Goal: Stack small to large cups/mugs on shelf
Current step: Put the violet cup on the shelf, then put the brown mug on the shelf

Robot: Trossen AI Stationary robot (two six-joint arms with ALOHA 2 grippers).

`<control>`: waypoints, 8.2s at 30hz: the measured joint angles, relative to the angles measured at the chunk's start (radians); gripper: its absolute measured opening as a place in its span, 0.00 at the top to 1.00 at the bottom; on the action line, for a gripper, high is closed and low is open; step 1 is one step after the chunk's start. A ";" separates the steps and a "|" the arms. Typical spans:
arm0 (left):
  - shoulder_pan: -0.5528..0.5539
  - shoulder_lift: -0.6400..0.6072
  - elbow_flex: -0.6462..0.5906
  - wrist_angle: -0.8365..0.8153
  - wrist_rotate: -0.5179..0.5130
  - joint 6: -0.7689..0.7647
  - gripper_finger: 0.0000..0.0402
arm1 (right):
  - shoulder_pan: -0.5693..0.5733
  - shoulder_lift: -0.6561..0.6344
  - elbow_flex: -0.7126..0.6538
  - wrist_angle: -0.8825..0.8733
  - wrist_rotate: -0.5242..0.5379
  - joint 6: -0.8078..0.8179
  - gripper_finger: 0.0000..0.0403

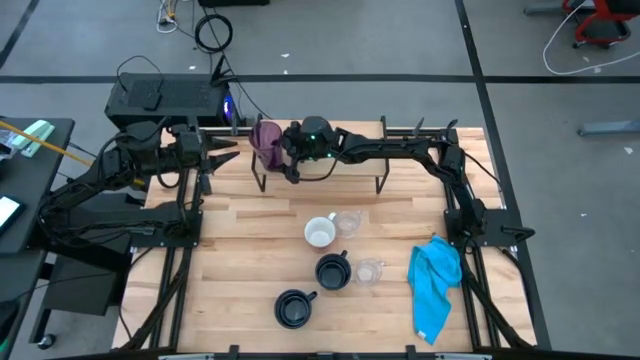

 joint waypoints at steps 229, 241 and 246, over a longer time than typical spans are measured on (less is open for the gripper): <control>-0.454 -0.547 -1.030 0.560 -0.338 -0.236 0.97 | 0.572 -0.234 -0.027 -1.001 0.377 -0.016 0.42; -0.454 -0.547 -1.031 0.559 -0.338 -0.236 0.94 | 0.569 -0.233 -0.074 -0.980 0.372 -0.018 0.52; -0.454 -0.547 -1.031 0.559 -0.338 -0.236 0.96 | 0.568 -0.233 -0.112 -0.934 0.372 -0.023 0.53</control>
